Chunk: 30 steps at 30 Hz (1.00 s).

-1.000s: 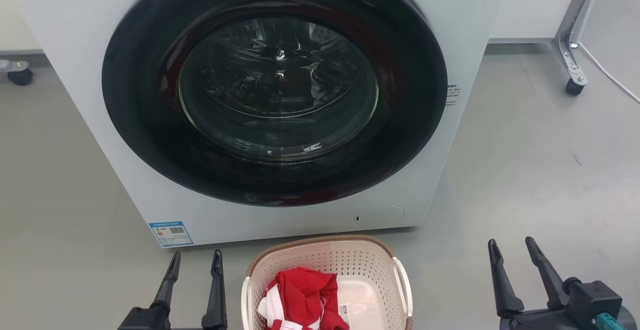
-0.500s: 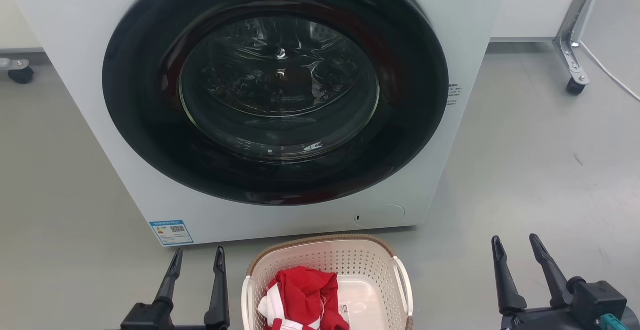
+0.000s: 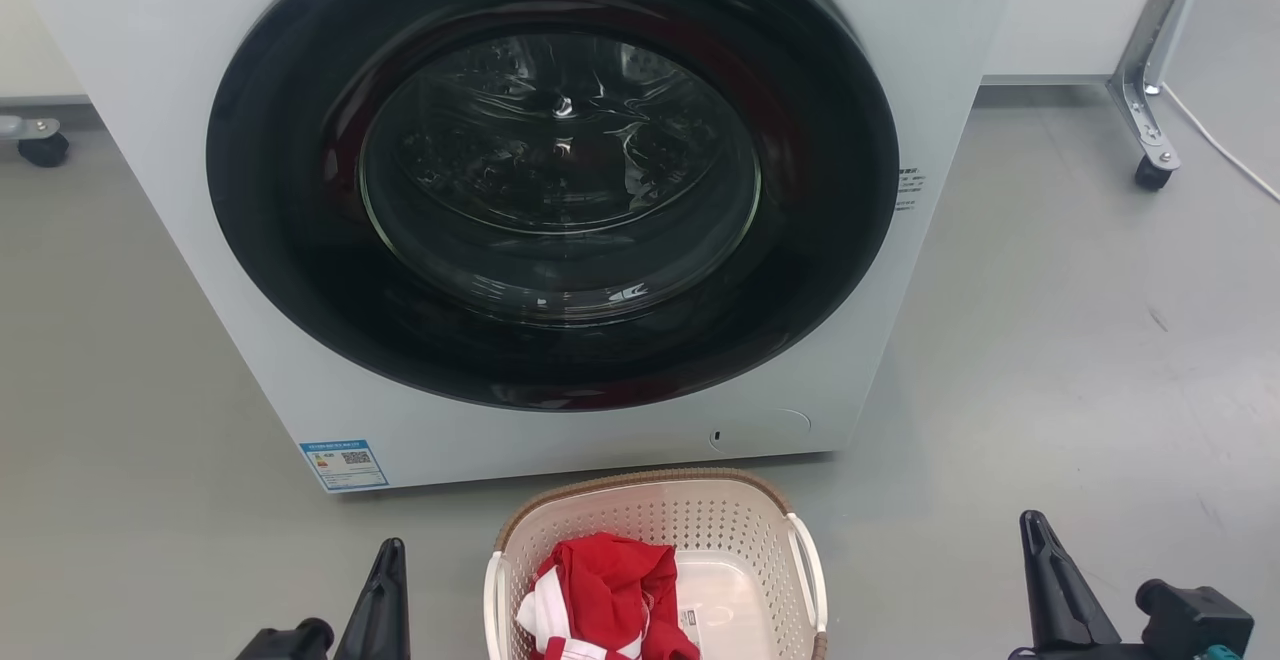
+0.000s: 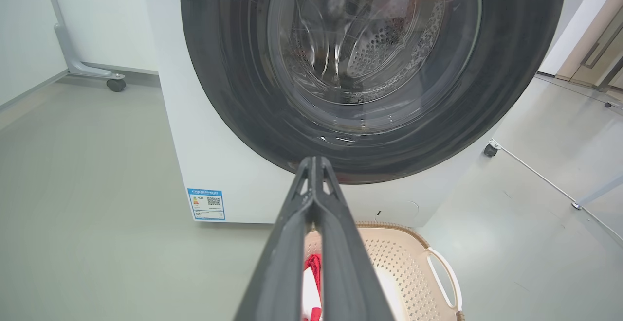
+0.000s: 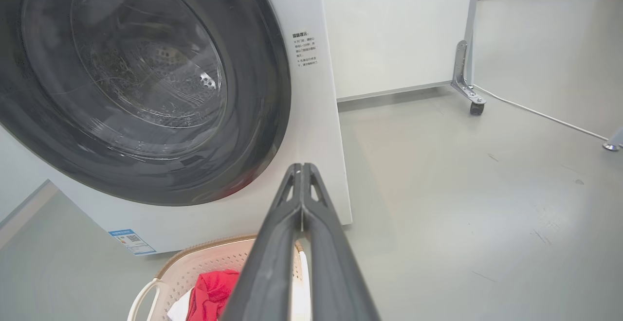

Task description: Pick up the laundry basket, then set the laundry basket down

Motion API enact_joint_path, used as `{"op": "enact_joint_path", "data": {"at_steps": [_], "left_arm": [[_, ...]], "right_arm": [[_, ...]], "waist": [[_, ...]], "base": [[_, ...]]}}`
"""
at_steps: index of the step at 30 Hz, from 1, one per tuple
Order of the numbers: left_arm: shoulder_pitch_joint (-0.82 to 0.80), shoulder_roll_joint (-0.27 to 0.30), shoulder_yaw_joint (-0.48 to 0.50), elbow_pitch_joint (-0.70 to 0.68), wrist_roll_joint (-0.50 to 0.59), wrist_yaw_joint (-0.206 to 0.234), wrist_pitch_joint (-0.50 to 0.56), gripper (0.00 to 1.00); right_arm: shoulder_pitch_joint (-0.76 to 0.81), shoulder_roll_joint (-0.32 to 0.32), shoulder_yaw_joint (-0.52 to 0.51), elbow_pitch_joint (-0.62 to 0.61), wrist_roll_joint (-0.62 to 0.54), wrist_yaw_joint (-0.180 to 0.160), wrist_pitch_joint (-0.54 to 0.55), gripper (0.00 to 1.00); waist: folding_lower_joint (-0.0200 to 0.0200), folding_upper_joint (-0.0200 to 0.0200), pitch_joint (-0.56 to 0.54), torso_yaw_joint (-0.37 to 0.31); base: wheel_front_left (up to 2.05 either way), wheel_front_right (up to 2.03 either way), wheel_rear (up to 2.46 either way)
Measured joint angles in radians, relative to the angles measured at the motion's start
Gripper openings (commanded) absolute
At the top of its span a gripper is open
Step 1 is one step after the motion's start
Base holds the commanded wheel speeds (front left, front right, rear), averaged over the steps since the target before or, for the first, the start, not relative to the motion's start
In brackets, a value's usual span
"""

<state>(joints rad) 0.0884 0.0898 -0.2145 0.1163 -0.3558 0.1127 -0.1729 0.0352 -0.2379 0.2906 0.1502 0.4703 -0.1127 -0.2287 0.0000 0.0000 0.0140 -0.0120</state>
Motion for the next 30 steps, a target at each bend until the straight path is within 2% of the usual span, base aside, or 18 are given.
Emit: {"op": "enact_joint_path", "data": {"at_steps": [8,30], "left_arm": [[-0.005,-0.003,0.031,0.015,-0.137,-0.026,0.031,0.00],[-0.045,-0.015,0.108,0.060,-0.431,-0.080,0.107,0.00]], "right_arm": [[-0.005,0.020,-0.042,0.015,0.120,0.024,0.038,0.00],[-0.031,0.067,-0.146,0.050,0.390,0.078,0.123,0.00]], "waist": [[0.0000,0.0000,-0.001,0.001],[0.0000,0.0000,-0.004,0.004]], "base": [[0.00,0.00,0.00],[0.00,0.00,0.00]]}}
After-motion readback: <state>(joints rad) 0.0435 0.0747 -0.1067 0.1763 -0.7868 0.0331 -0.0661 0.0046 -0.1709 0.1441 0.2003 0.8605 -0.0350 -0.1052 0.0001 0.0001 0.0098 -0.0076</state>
